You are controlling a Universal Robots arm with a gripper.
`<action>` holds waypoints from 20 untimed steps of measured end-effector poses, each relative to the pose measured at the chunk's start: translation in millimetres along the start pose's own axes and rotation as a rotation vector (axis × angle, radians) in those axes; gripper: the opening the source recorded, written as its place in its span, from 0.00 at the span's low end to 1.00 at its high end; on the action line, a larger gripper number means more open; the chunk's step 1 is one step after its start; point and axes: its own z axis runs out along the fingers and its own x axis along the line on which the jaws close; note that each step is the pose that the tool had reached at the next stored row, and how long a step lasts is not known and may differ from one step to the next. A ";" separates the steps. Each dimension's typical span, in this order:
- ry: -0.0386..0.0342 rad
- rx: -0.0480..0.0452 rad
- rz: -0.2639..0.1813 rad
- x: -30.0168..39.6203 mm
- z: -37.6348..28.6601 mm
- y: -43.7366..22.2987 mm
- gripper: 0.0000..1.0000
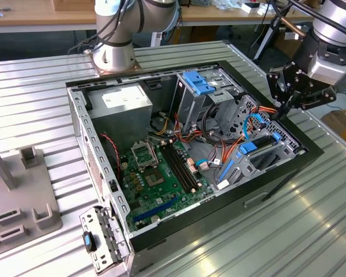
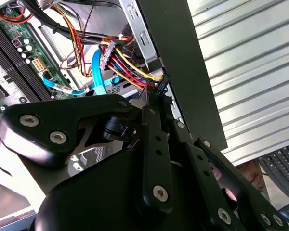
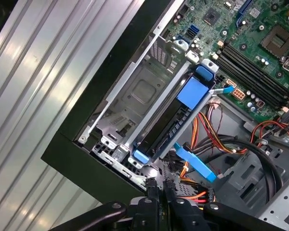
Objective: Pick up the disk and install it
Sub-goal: 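Insert the first disk wire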
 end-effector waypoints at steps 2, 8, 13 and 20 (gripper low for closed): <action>0.0004 -0.0003 0.004 -1.3 -0.2 1.7 0.16; 0.0017 -0.0013 0.019 -8.0 -1.1 11.2 0.16; 0.0022 -0.0016 0.025 -14.3 -2.2 19.8 0.16; 0.0027 -0.0020 0.030 -20.8 -3.3 28.6 0.16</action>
